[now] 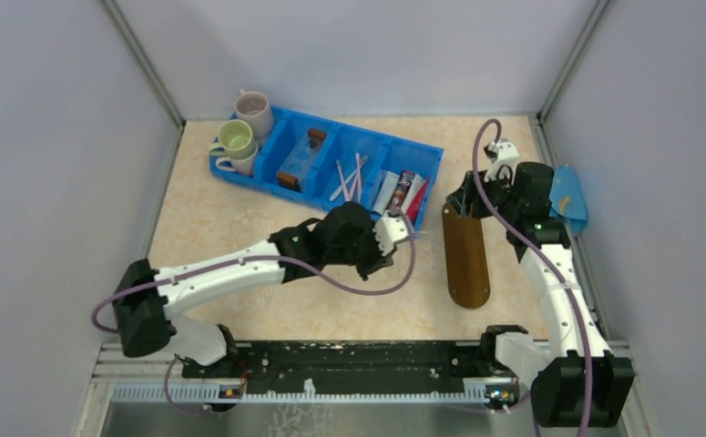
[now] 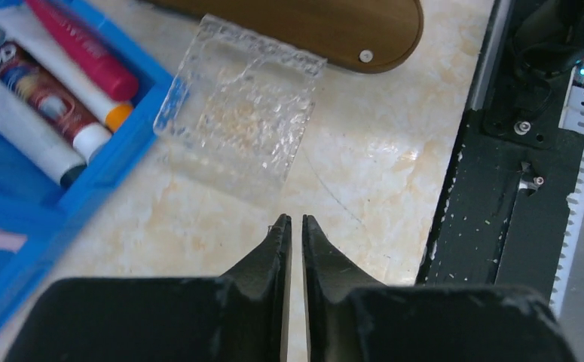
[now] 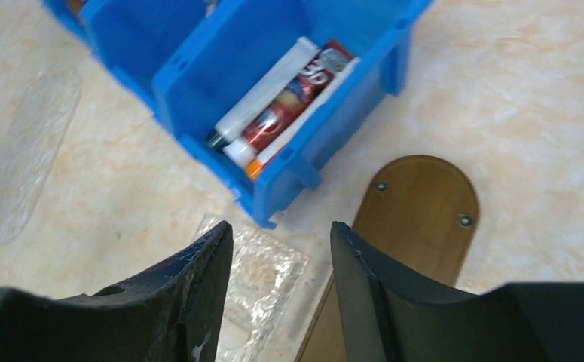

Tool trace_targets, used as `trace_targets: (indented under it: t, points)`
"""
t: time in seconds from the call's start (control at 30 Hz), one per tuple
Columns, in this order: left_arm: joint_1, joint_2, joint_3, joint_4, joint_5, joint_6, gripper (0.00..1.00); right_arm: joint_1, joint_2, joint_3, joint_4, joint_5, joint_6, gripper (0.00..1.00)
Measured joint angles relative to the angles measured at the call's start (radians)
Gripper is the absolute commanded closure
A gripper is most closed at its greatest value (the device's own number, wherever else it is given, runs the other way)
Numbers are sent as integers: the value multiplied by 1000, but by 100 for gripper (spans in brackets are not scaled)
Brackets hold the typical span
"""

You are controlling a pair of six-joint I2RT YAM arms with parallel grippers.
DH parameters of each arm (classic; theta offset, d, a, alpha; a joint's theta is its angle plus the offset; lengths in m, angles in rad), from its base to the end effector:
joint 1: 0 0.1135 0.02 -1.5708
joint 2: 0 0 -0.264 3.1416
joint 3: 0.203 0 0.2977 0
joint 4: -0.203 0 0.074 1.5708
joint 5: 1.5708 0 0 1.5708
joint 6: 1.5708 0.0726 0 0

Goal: Prepare toiletry sets of a toothbrush and toothpaste on the tray
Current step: Place the toothpaste holder at the center of the board.

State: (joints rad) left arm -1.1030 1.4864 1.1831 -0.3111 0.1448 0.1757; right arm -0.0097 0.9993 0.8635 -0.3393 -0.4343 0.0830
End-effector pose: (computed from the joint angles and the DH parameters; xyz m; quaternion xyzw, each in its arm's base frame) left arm 0.1769 -0.3735 0.2627 0.5551 0.6907 -0.2627 0.3818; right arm 0.2989 0.0276 0.2916 -0.0735 0.8379 0.2024 0.5015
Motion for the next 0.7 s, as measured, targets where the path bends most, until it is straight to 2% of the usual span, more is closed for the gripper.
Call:
trace_targets:
  t: [0.1, 0.2, 0.3, 0.37, 0.43, 0.57, 0.7]
  points:
    - [37, -115, -177, 120, -21, -121, 89, 1, -1, -8, -23, -150, -119, 55]
    - [95, -146, -300, 210, -14, -233, 89, 2, -5, -26, -67, -285, -259, 57]
    - [149, -146, -399, 293, 3, -326, 89, 3, -6, -35, -162, -424, -450, 70]
    - [164, -141, -429, 330, 11, -368, 90, 6, -9, -37, -223, -487, -573, 81]
    - [168, -122, -435, 377, 25, -399, 90, 30, -12, -39, -293, -525, -704, 86]
    - [176, -45, -416, 445, 40, -439, 91, 159, -11, -60, -409, -526, -956, 91]
    - [179, 42, -394, 463, 47, -462, 91, 290, 1, -107, -496, -488, -1130, 91]
